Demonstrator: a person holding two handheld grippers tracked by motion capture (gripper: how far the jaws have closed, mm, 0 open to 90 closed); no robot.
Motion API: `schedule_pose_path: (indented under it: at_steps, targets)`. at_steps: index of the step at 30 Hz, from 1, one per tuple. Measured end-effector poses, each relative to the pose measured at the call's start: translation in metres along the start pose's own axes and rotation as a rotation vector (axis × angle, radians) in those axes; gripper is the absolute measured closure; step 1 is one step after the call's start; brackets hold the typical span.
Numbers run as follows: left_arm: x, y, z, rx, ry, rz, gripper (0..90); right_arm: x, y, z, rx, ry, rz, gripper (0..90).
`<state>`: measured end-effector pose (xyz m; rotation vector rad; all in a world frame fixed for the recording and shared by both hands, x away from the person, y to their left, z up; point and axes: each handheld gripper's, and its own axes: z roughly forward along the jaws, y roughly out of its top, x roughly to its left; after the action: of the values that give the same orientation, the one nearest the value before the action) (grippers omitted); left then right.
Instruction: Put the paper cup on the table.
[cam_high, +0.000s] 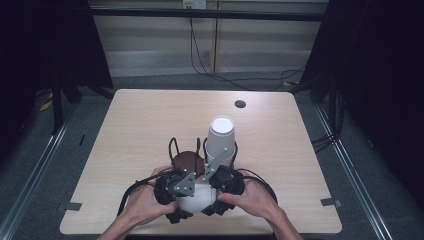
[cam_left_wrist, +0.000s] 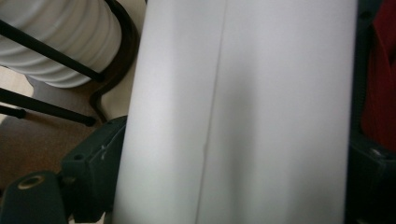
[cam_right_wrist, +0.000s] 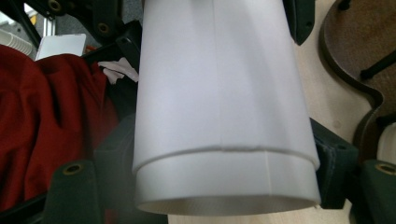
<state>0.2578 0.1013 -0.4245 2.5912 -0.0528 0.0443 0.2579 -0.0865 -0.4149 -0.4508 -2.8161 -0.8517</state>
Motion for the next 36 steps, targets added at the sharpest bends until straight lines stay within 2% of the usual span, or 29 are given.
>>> schedule_pose_path:
  at_steps: [3,5,6,7,8,9,12,15,16,18,23,25,27,29,31,32,36]
  targets:
    - [0.001,-0.001,-0.003,-0.014,-0.002,0.002,10.1,-0.001,0.000,0.001,0.000,-0.001,-0.003,25.5]
    - [0.003,-0.003,-0.004,-0.019,-0.033,-0.016,10.1,-0.001,0.000,0.001,-0.003,0.000,-0.005,25.5]
    - [0.005,-0.004,-0.007,-0.043,-0.019,-0.025,10.0,0.000,0.000,0.000,0.001,0.000,0.005,25.5]
    - [0.005,-0.004,-0.007,-0.043,-0.019,-0.025,10.1,0.000,0.000,0.000,0.001,0.000,0.005,25.5]
    - [0.007,-0.006,-0.011,-0.072,-0.027,-0.032,10.1,-0.002,-0.001,0.000,-0.006,0.000,-0.003,25.5]
    - [0.007,-0.006,-0.011,-0.072,-0.027,-0.032,10.1,-0.002,-0.001,0.000,-0.006,0.000,-0.003,25.5]
    - [0.009,-0.007,-0.017,-0.118,-0.035,-0.048,10.2,-0.004,-0.003,-0.001,-0.014,0.002,-0.001,25.5]
    - [0.012,-0.008,-0.020,-0.164,-0.054,-0.084,13.3,-0.005,-0.004,-0.002,-0.008,0.004,0.011,25.5]
    - [0.013,-0.008,-0.022,-0.180,-0.050,-0.096,15.2,-0.006,-0.006,-0.003,-0.018,0.004,0.017,25.5]
    - [0.013,-0.008,-0.024,-0.184,-0.047,-0.095,15.3,-0.006,-0.007,-0.004,-0.017,0.004,0.019,25.5]
    - [0.018,-0.011,-0.035,-0.290,-0.056,-0.135,15.5,-0.009,-0.011,-0.010,-0.029,-0.008,0.036,25.5]
    - [0.019,-0.013,-0.038,-0.304,-0.025,-0.148,15.6,-0.010,-0.012,-0.010,-0.030,-0.012,0.042,25.5]
    - [0.020,-0.016,-0.041,-0.329,-0.026,-0.169,15.6,-0.011,-0.014,-0.011,-0.032,-0.017,0.047,25.5]
    - [0.021,-0.017,-0.043,-0.336,-0.029,-0.170,15.6,-0.012,-0.015,-0.012,-0.036,-0.017,0.052,25.5]
    - [0.021,-0.019,-0.046,-0.363,-0.044,-0.182,15.6,-0.013,-0.018,-0.015,-0.048,-0.027,0.061,25.5]
    - [0.021,-0.020,-0.049,-0.366,-0.025,-0.188,15.6,-0.013,-0.021,-0.018,-0.058,-0.027,0.061,25.5]
    - [0.021,-0.023,-0.052,-0.378,-0.021,-0.201,15.6,-0.013,-0.028,-0.023,-0.096,-0.038,0.067,25.5]
